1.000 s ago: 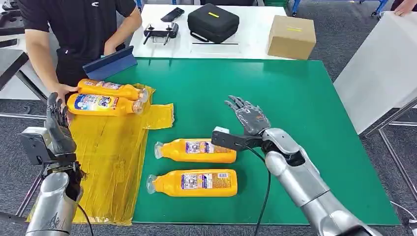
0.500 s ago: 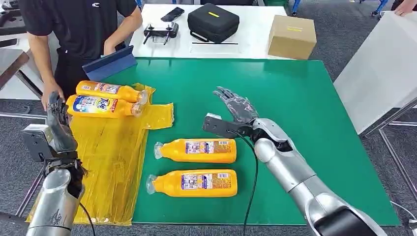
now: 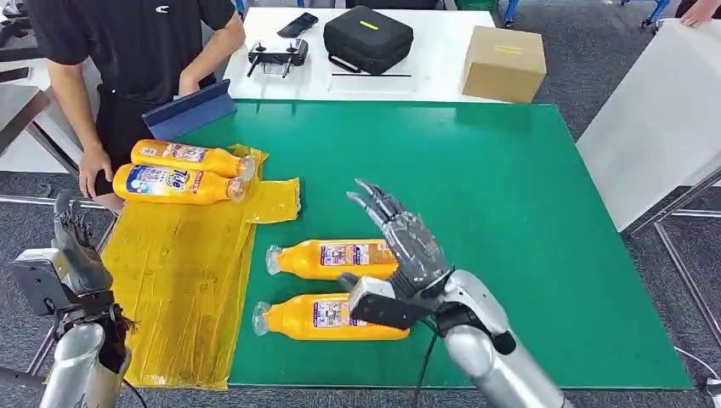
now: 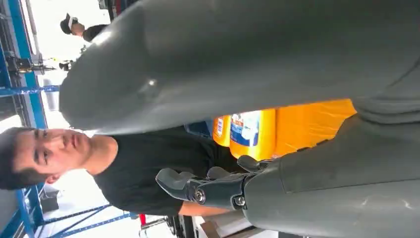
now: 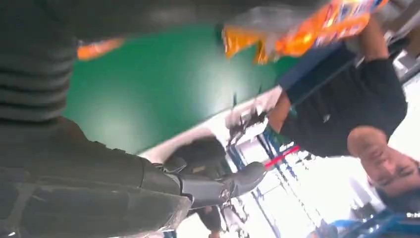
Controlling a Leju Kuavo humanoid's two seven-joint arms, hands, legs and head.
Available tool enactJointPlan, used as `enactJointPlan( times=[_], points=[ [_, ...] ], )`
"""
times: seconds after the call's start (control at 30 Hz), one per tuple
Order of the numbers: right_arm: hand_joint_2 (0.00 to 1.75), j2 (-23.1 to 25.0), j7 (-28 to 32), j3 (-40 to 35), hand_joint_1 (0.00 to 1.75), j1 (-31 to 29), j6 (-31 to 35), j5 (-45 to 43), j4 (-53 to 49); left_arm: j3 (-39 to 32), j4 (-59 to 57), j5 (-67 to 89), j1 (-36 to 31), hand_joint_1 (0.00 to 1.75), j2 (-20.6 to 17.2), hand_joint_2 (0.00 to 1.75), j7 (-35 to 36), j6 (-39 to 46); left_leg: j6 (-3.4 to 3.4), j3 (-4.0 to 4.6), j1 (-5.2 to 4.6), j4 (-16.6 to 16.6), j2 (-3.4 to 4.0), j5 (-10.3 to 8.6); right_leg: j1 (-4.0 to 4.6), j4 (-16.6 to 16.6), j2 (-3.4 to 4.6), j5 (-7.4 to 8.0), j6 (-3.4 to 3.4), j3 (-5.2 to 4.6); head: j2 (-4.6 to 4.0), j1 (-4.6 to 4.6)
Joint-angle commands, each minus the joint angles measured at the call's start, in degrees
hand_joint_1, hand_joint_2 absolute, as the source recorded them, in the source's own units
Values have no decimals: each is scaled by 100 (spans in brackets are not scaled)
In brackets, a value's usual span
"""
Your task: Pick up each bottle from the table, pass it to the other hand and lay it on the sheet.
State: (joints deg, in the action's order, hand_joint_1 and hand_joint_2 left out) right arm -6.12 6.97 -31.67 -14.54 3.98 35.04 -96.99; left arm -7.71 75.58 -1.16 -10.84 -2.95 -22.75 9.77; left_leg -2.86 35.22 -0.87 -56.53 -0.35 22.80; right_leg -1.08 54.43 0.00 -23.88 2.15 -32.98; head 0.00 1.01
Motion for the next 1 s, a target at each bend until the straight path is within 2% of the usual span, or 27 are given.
enactJointPlan(
  times=[0.03, 0.17, 0.4, 0.63, 0.7, 0.73, 1.0],
  points=[
    [0, -202, -56, -322, 0, 431, -73, -8, -623, -268, 4, 11, 10, 0, 59, 0, 26, 2, 21, -23, 2, -2, 2, 11, 2, 1, -1, -11, -12, 24, 0, 0],
    [0, -247, -53, -417, 0, 498, -409, -270, -585, -376, -59, -25, 24, 0, 69, 0, 39, 10, 17, -18, 4, 0, 1, 6, 3, -3, -2, -5, -11, 17, 0, 2],
    [0, -294, -143, -488, 0, 658, -426, -226, -441, -506, -127, -117, 96, 0, 63, 0, 28, -9, 13, -20, 2, 5, 3, 5, 1, -6, 2, -3, -9, 21, 0, 2],
    [0, -259, -1236, -602, 0, 692, -466, 1381, -309, -791, 141, -99, 274, 0, 238, 0, 137, -121, 22, -33, 4, 3, 12, 13, 3, -6, 10, -8, -14, 32, 0, 2],
    [0, -283, -1352, -529, 0, 852, -465, 1619, -247, -824, 161, -17, 226, 0, 321, 0, 184, -144, 14, -17, 1, 5, 6, 4, 0, -6, 3, -2, -9, 15, 0, -2],
    [175, -268, -1337, -444, 0, 988, -403, 1784, -194, -859, 171, 28, 217, 0, 356, 0, 201, -151, 20, -28, 4, 5, -2, 7, 3, -8, -6, -8, -13, 28, 0, 0],
    [175, -188, -1253, -291, 0, 1271, -398, 2040, -116, -922, 314, 11, 417, 0, 269, 0, 188, -164, 14, -23, 5, 6, 6, 7, 2, -10, 4, -4, -10, 23, 0, 2]
  ],
)
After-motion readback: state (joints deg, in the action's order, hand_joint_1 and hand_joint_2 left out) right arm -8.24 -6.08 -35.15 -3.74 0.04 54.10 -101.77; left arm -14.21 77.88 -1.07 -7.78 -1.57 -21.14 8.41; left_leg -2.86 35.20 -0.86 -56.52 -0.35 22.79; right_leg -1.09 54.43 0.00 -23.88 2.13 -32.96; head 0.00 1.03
